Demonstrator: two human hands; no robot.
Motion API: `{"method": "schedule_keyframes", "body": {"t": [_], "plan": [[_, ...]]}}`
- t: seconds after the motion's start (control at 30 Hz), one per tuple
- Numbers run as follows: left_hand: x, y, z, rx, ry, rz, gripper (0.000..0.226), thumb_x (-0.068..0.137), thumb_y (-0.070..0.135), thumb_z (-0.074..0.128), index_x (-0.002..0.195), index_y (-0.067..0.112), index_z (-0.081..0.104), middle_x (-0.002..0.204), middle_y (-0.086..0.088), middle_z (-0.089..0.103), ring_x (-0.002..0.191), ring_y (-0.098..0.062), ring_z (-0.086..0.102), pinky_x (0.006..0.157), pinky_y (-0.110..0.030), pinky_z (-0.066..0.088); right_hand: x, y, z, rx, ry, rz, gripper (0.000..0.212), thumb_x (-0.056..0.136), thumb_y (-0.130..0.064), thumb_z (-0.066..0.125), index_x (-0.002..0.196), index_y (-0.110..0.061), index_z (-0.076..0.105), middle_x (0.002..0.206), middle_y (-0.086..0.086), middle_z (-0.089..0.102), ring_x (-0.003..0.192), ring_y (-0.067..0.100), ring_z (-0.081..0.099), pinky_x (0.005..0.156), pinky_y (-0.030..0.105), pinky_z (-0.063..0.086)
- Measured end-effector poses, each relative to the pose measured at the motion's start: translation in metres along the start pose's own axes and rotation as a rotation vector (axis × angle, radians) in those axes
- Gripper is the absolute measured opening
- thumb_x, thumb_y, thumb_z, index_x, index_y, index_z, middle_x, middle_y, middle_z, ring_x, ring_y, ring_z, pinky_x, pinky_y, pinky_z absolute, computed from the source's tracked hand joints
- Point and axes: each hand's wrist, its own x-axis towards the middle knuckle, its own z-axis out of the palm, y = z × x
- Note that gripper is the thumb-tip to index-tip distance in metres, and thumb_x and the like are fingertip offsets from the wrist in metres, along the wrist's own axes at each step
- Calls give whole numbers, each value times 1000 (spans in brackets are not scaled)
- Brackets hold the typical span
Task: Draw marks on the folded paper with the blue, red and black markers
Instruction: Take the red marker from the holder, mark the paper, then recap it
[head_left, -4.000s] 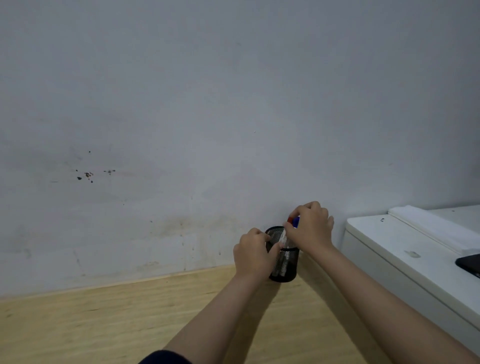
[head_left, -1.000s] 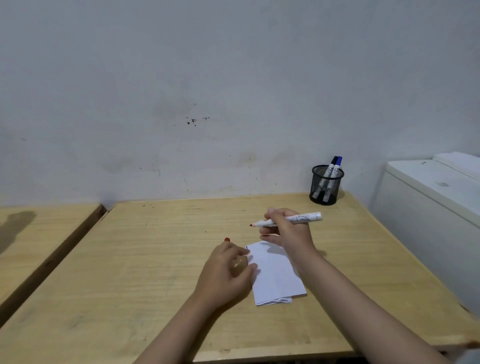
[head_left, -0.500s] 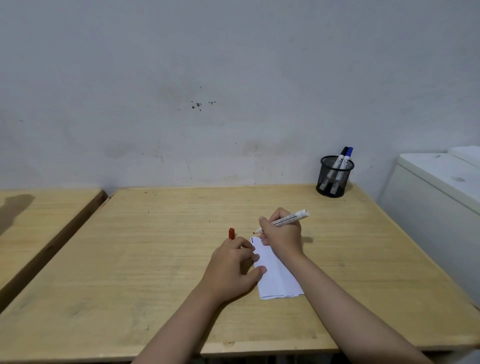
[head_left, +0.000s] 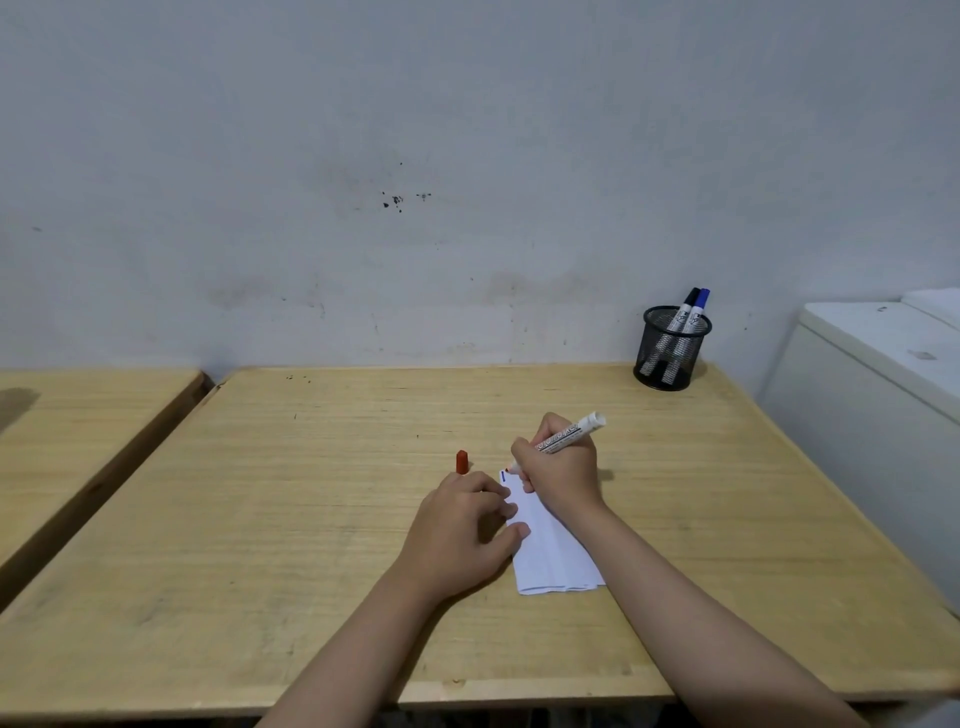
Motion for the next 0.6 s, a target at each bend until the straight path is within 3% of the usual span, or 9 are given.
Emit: {"method": "schedule_keyframes", "body": {"t": [0.17,0.33,0.5,0.6], "plan": [[0,1,0,-7,4,-6,31,75,46,60,91,22,71,103,13,65,95,-12,53,84,-34,47,2,3,2,-35,-11,-1,28,70,-14,63,52,-20,42,51,13,59,50,21,68,55,46,57],[0,1,1,-2,13,-7,29,75,45,61,89,22,71,101,13,66,93,-13,54,82,-35,47,4,1,2,-48,-22,21,25,70,-11,62,55,-16,41,52,12,58,47,16,67,50,36,52],[-1,2,1,4,20,-8,27,75,45,61,88,23,71,99,14,66,91,-12,53,80,-35,48,7,0,1,-76,-56,44,25,71,-9,63,58,-13,41,53,11,54,35,9,54,43,25,45],[0,1,1,15,21,-8,28,75,45,61,89,24,71,100,14,66,92,-12,53,80,-34,48,7,1,2,-65,-31,55,27,71,-10,63,56,-15,41,52,10,55,37,14,55,43,25,43]]}}
